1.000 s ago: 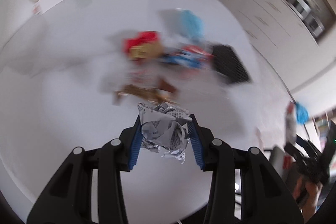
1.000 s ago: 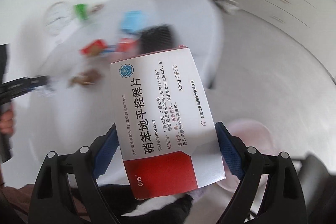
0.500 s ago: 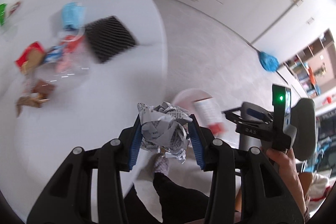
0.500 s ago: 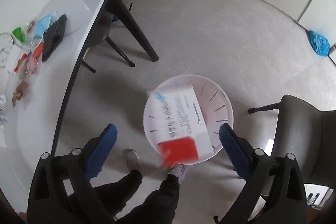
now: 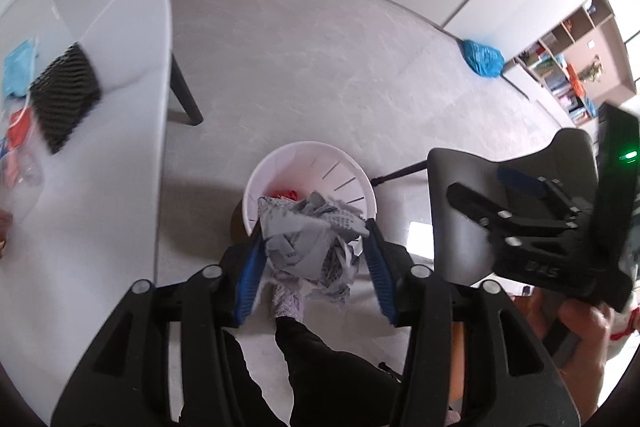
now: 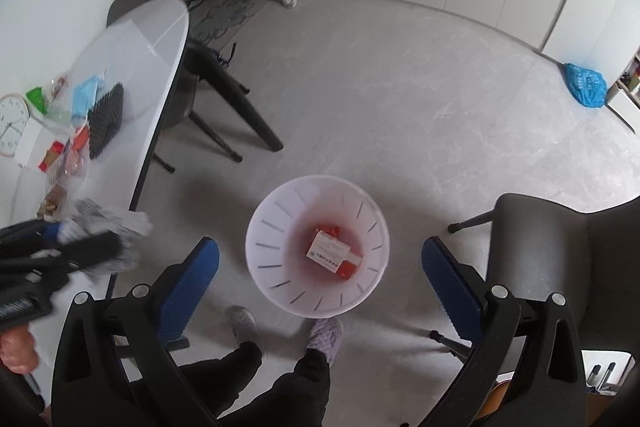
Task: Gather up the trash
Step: 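Drop the medicine box into the bin with the right tool while the left drops the paper ball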
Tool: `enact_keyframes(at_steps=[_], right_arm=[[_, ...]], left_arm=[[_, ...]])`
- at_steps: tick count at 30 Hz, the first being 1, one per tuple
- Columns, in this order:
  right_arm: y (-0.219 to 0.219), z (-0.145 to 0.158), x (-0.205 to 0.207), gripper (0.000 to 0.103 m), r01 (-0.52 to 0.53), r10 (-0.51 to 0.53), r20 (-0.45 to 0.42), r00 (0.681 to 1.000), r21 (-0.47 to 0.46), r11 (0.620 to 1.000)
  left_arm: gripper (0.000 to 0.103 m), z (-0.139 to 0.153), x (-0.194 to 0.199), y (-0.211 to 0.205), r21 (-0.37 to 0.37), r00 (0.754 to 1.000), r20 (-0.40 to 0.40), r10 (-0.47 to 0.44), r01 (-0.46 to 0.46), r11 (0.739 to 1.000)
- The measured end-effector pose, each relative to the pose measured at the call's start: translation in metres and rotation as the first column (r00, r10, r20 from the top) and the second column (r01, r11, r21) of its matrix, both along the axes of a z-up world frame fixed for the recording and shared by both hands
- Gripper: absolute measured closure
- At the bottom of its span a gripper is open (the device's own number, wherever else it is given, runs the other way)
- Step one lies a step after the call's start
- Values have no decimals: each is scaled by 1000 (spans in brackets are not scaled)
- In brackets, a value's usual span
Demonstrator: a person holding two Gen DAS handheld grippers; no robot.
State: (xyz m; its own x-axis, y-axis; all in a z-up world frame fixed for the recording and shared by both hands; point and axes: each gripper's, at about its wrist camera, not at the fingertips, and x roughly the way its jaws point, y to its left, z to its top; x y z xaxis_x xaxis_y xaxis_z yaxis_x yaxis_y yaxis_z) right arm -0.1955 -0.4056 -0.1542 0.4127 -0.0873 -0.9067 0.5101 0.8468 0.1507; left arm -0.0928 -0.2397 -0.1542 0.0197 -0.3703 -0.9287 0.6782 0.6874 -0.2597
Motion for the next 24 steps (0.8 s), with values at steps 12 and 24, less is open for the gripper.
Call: enact_keyframes(at_steps=[12,24], right_arm=[[-18,10,-2,3,36,-36,29,999,5,999],[18,24,19,3,-31,32,42,999,-13,999]], left_arm=[[9,13,-5,-8,-30,1000,15,7,-6,1000],[9,39,3,32,-40,995,70,75,-73,997]])
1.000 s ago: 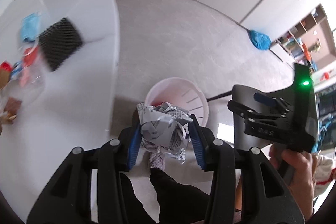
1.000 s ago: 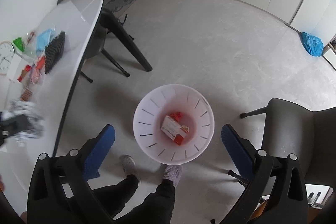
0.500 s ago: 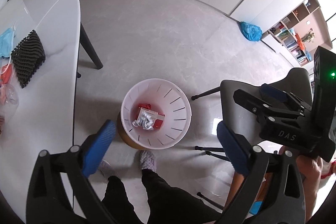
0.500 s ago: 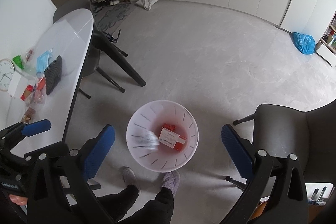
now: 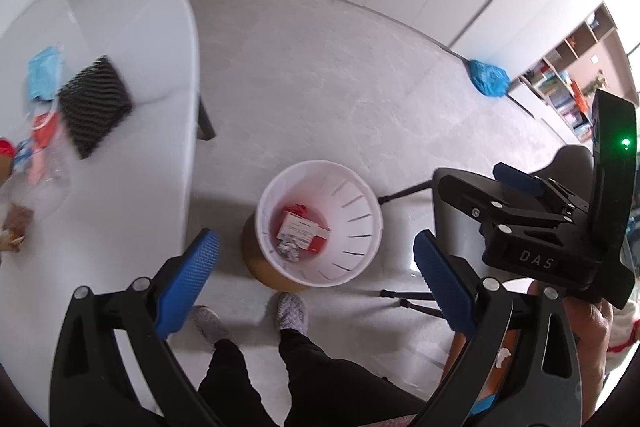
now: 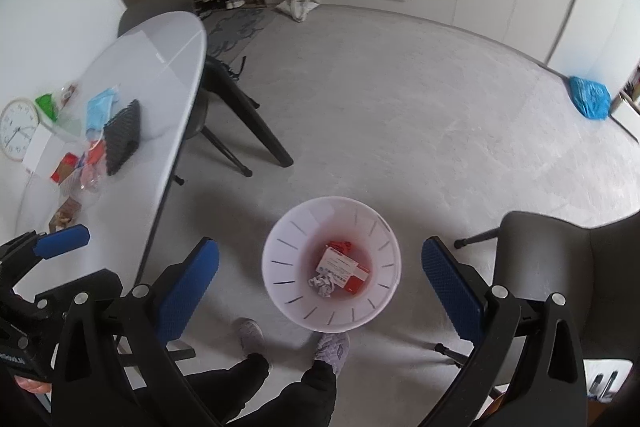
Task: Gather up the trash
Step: 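Drop the medicine box into the bin with the right tool while the left drops the paper ball, then return to the table and grasp the clear plastic bag with the left tool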
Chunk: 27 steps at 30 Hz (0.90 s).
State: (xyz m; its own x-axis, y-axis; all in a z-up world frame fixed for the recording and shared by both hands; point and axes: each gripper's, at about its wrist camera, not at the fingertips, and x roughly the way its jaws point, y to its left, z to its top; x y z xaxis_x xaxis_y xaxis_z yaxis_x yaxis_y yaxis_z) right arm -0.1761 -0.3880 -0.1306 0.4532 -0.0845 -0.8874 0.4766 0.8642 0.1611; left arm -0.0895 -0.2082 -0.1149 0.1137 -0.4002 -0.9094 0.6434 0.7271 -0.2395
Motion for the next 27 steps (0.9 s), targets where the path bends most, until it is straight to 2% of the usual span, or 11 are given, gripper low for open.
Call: enact_keyframes(at_steps=[7,11,17,23,27], right_arm=[[49,15,33,3,-101,102,30,994,-13,995],[80,20,54,3,-169,169,39,985,-15,986],[133,25,89,2,-275,276,42,960,-12,961],[181,23,119,3,-356,356,35,934,1,934],[213,20,139,2,-394,394,24,919,11,919]], left_arm=[[9,13,19,56,10,993,74,94,-95,995],[9,20,34,100,10,979,115,169,-171,985],[9,13,55,169,25,957,147,250,-256,966],[9,-2,92,249,50,922,145,358,-368,928],[9,-19,122,302,69,878,107,466,-474,878]])
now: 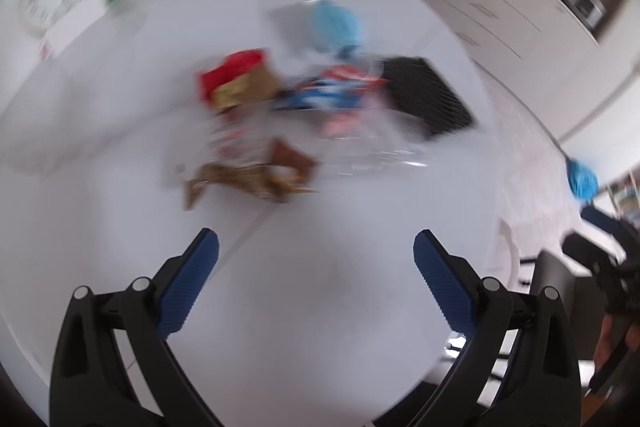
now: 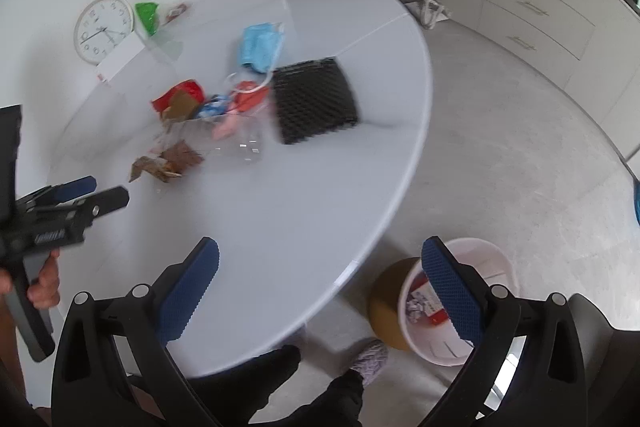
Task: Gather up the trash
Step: 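Return to the table and grasp the clear plastic bag with the left tool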
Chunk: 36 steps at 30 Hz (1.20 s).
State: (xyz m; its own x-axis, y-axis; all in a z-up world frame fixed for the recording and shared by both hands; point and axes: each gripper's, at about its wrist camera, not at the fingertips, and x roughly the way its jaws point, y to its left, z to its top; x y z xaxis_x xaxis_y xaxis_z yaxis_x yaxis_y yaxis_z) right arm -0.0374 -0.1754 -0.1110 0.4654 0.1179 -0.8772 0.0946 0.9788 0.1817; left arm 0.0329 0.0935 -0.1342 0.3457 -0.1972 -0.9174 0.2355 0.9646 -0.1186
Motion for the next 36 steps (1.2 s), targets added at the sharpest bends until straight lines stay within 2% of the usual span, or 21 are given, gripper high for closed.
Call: enact_keyframes(at_steps=[3,5,9,12,14,16,20,22,23,25,26,28,32,33,36], right_arm=[[16,-3,9,2,-15,15,-10,1000,6,1000],[28,-5,18,2,-27,28,-16,999,12,1000],[46,-9,36,3,-58,58,-32,998,18,998],[55,-11,47,2,-79,80,-39,996,22,997],[61,-12,56,3,-101,102,-44,994,18,995],[64,-13,61,2,-120,120,-45,992,10,993],[66,-14,70,3,-143,143,-46,989,6,990],[64,-15,73,3,-144,145,-40,989,19,989],[62,-16,74,3,-144,145,-38,989,27,989],[60,-17,76,3,-144,146,-39,988,45,988],[59,-18,77,3,-147,149,-39,988,52,988],[56,-19,77,3,-158,161,-38,986,61,986],[49,-21,80,3,-175,177,-41,983,61,983],[47,-21,80,2,-176,179,-42,983,65,982],[43,-23,82,3,-191,194,-49,980,68,979]], left_arm=[[9,-13,22,33,-45,992,-55,116,-118,992],[9,-22,34,48,-71,977,-91,192,-199,977],[9,-41,57,68,-111,934,-158,320,-339,934],[10,-54,70,75,-107,910,-188,369,-392,914],[11,-60,76,80,-109,879,-228,418,-450,886],[14,-65,77,88,-121,823,-283,492,-539,833],[15,-62,73,96,-141,741,-338,580,-649,747],[19,-64,70,97,-143,693,-385,610,-697,702],[21,-67,67,99,-138,652,-421,631,-733,666],[29,-73,65,98,-151,595,-476,647,-780,607],[30,-78,63,97,-148,556,-507,659,-809,568],[33,-85,63,96,-138,516,-528,674,-836,531],[43,-95,68,90,-141,483,-550,681,-858,494],[50,-99,69,89,-145,475,-561,678,-863,484],[63,-104,75,85,-169,488,-572,659,-857,487]])
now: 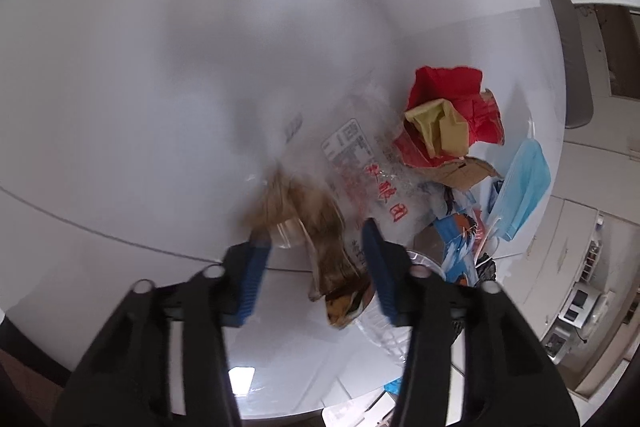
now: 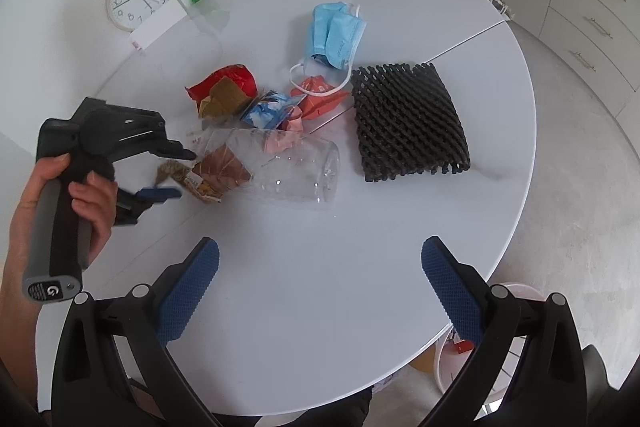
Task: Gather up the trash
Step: 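Return to the table and grasp the clear plastic bag with the left tool, then grasp the clear plastic bottle with the right tool while the left holds the bag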
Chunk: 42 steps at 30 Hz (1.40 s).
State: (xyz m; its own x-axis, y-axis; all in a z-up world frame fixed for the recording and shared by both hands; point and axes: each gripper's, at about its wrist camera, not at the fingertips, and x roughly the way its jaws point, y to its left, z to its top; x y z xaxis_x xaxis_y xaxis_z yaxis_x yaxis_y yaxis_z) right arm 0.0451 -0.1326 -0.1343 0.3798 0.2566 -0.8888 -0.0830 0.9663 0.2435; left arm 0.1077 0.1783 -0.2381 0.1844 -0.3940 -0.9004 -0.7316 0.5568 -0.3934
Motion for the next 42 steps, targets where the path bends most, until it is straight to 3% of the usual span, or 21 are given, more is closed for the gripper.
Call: enact_keyframes(at_steps=[3,8,11,12,17,20,23,25,27,35,39,42], right_arm=[[0,-1,3,3,-55,55,-8,998,-19,998],[20,1,9,3,-249,251,12,968,-91,964],[43,5,14,3,-412,423,45,905,-158,897],[52,4,17,3,-477,492,46,869,-182,860],[82,-15,41,3,-640,666,-7,746,-283,714],[92,-31,59,3,-690,710,-64,701,-311,653],[102,-49,73,3,-729,733,-120,670,-290,619],[108,-60,78,9,-741,736,-148,660,-289,606],[113,-69,81,24,-742,727,-175,664,-282,609],[107,-52,65,26,-613,604,-108,790,-160,773],[80,-38,45,26,-471,470,-52,881,-23,882],[54,-32,30,26,-357,359,-18,933,64,932]], left_arm=[[78,2,6,0,-3,999,31,-20,20,1000],[87,8,14,6,8,995,70,-73,72,997],[89,13,14,12,19,986,113,-123,122,992],[89,14,14,10,24,980,128,-149,148,989],[89,20,14,11,57,939,190,-287,282,958],[89,23,10,20,92,916,200,-347,335,938],[89,25,5,30,131,888,200,-414,395,909],[89,26,3,30,170,866,197,-460,432,886],[89,31,-2,34,212,839,196,-508,470,857],[89,57,-30,40,277,756,221,-616,557,783],[89,74,-42,28,290,710,244,-660,596,748],[89,89,-52,9,306,666,264,-698,628,715]])
